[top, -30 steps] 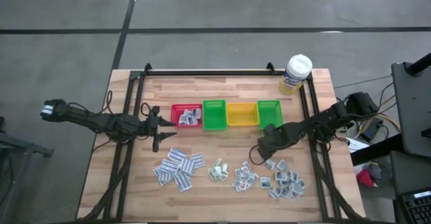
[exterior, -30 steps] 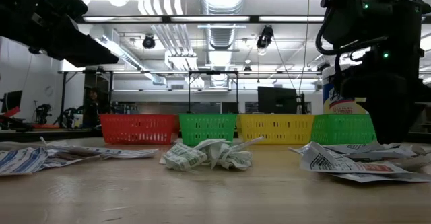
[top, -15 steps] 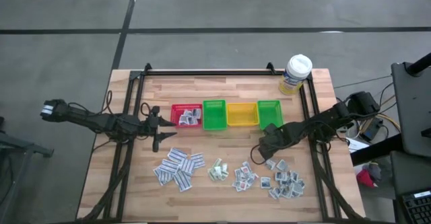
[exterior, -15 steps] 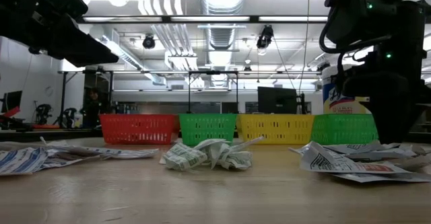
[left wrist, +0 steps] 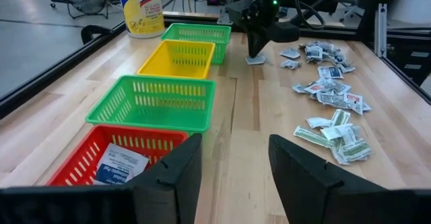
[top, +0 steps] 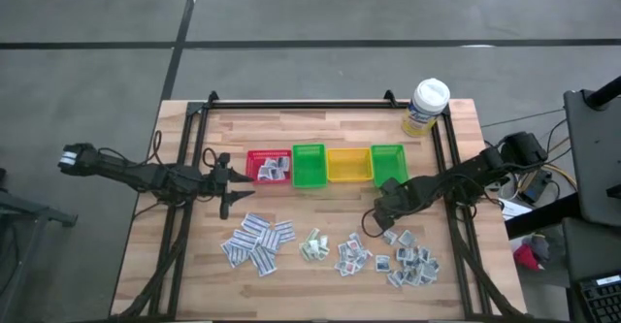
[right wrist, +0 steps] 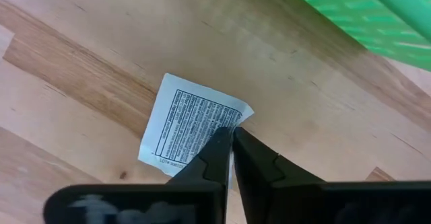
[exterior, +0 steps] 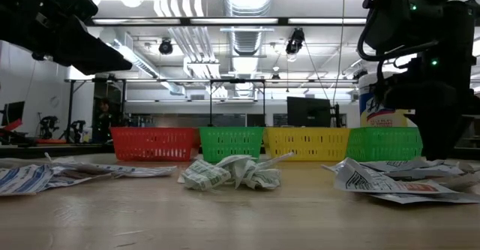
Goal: Pick & Place First Aid Supplies
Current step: Put the alcohol pad into the red basket
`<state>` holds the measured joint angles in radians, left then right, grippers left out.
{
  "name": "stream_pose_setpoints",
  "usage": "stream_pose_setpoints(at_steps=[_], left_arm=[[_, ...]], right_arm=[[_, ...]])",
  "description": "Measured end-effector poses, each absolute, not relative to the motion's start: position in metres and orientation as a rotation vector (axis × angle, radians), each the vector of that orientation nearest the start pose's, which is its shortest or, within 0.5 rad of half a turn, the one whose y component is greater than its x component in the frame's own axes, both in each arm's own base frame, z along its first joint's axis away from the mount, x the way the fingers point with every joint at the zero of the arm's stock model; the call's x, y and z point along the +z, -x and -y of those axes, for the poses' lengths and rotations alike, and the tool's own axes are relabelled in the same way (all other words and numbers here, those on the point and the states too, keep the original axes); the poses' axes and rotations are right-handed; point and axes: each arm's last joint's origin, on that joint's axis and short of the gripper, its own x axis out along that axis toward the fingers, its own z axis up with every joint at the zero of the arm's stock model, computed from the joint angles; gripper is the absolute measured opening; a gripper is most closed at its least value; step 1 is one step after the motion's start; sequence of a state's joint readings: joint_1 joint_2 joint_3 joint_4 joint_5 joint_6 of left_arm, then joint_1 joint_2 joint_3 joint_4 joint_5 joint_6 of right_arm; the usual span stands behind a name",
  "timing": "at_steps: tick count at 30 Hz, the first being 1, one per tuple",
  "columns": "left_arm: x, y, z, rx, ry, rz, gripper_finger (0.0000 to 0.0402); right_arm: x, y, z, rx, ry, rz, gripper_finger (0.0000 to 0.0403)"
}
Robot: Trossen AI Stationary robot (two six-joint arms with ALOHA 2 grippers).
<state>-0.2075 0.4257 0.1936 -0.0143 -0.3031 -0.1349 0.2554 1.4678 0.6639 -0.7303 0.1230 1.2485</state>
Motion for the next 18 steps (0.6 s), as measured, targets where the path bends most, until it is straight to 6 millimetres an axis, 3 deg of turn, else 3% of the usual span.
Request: stream_pose_setpoints(at_steps=[11,18], left_arm=[[0.191,-0.123,0.017,0.104,0.073,-0.233,0.0170],[0.191,-0.123,0.018,0.095,0.074,-0.233,0.0170]], right_arm=[[0.139,-0.202,-0.049,-0.789,-0.680,-1.318,0.0008],[0.148,-0.209,-0.053,-0.680,-0.604,-1.319,0.0008]])
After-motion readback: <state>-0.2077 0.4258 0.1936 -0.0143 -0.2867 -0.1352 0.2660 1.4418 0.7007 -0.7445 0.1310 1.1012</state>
